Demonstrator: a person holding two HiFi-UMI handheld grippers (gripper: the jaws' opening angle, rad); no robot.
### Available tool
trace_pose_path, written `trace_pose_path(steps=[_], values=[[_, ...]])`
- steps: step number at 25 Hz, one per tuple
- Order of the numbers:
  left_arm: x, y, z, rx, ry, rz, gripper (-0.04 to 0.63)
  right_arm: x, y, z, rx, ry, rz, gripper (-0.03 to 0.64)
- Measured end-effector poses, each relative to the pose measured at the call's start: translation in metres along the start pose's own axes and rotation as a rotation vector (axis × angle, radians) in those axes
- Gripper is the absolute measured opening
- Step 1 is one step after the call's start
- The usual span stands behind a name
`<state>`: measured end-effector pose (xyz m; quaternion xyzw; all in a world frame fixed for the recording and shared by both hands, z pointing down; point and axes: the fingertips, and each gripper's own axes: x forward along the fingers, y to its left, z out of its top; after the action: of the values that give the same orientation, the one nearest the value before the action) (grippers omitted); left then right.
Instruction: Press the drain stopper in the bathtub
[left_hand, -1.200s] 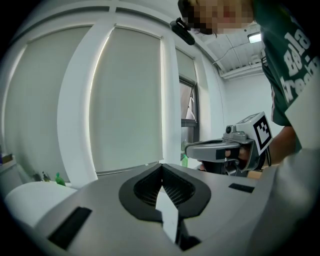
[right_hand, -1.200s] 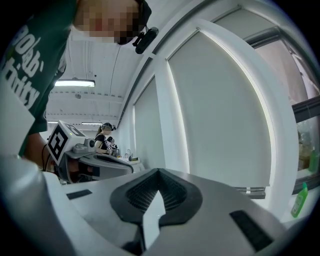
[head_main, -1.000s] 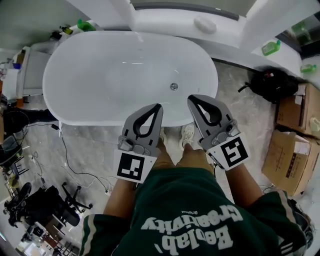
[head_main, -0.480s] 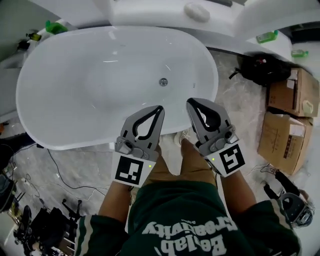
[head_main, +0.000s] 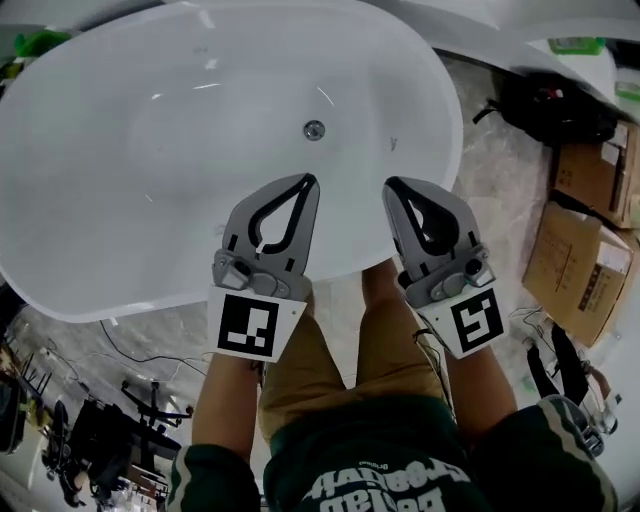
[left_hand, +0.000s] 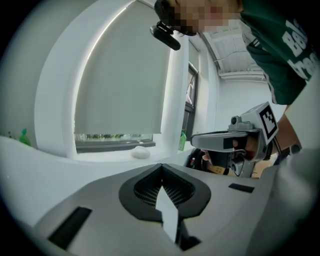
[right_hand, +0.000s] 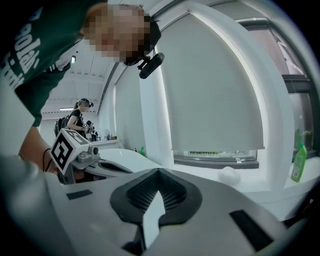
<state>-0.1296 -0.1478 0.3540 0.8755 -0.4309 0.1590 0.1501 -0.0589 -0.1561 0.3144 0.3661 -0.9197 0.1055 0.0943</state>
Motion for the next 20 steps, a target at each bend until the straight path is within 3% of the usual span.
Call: trace_pose_path(steps=[3,5,11,20], values=[[0.033,-0.002,-0.051,-0.144,0.038,0.026,0.008,0.002,-0.014,-0.042,0.019,0.048,0.027,0.013],[0.052,-0.002,-0.083,-0.167,0.086,0.047,0.008,-0.001,-0.021,-0.06,0.036,0.063,0.048,0.013],[0.11,0.01,-0.174,-0.132,0.25,0.119,0.008,0.003,-0.054,-0.104,0.082,0.082,0.073,0.014],[0.176,0.015,-0.276,-0.024,0.432,0.064,0.009,0.018,-0.081,-0.14,0.134,0.063,0.089,0.014]])
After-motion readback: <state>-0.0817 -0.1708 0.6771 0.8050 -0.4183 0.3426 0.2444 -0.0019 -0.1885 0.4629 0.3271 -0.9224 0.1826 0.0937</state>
